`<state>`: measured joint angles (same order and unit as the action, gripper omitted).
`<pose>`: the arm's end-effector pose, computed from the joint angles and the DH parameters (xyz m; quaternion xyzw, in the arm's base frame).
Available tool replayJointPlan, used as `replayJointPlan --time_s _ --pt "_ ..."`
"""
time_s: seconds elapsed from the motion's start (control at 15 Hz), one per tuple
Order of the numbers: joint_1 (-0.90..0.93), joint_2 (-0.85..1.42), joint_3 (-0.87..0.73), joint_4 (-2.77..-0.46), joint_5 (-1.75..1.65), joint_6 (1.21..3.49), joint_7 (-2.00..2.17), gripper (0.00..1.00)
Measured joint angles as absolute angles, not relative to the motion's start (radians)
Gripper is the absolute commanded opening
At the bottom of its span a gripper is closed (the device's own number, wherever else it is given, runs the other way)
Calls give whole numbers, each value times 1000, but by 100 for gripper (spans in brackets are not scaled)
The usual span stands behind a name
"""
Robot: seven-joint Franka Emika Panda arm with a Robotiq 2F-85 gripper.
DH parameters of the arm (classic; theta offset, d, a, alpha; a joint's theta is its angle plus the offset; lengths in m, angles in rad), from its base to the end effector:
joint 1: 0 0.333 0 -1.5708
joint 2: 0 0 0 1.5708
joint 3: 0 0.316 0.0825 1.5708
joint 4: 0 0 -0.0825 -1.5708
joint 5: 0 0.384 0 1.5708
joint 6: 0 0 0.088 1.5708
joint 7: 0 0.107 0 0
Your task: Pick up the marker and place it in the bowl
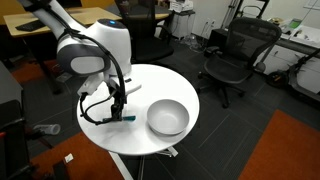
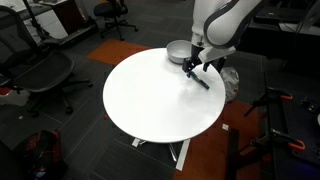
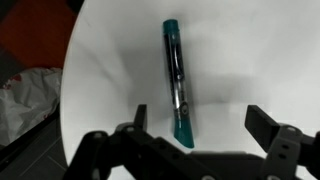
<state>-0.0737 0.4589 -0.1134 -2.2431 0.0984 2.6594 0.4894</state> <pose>0.5255 -0.1049 0.1584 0.9296 -0.3680 -0.0182 0.0060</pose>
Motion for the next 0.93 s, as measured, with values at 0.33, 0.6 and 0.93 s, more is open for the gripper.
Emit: replayJointPlan --time_s 0.33,0.6,0.93 --pt "-70 515 -112 -2234 145 2664 475 93" --pt "-69 546 -111 -2231 156 2670 475 50" --pt "-69 542 -114 -2220 156 2670 475 13"
